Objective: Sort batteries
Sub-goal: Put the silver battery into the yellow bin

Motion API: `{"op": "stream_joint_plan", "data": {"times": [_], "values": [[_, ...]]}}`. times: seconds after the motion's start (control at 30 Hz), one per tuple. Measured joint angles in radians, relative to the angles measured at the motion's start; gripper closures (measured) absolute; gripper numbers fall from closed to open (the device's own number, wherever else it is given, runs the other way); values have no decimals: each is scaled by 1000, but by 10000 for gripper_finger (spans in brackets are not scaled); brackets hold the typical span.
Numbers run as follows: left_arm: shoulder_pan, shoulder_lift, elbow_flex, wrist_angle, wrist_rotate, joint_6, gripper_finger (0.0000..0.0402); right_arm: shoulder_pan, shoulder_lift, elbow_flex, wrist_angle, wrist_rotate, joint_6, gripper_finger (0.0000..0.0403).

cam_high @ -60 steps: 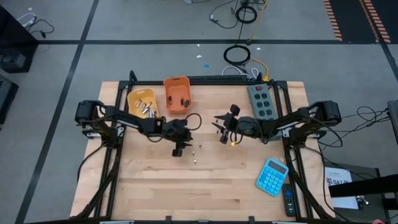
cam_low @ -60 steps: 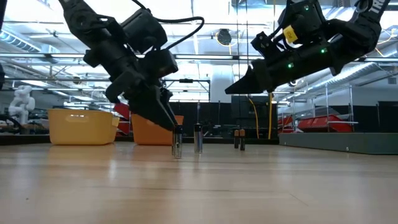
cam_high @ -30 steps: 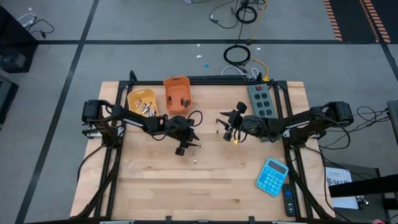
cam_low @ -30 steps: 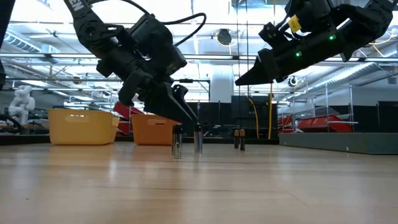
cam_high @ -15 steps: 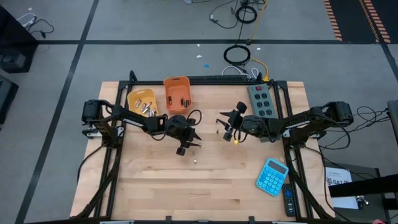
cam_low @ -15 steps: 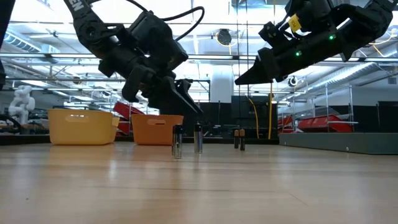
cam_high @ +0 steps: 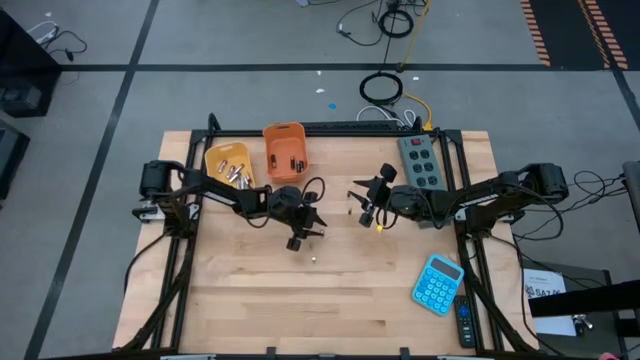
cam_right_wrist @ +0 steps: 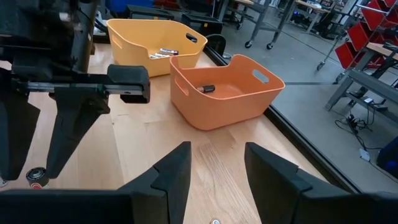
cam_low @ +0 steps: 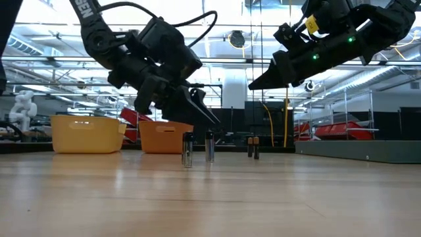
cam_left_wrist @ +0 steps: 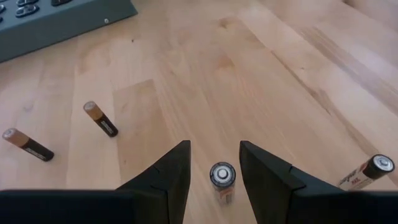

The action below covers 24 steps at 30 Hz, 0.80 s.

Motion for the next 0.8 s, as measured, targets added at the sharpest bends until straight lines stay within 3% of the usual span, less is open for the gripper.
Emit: {"op": "stream_joint_plan", "data": {"times": [0.37,0.8], "values": [[0,71,0,78,1,-3,254,1,0,0,0,-1,0,261],[0,70,0,83,7,-6,254,7,0,0,0,-1,0,261]]}}
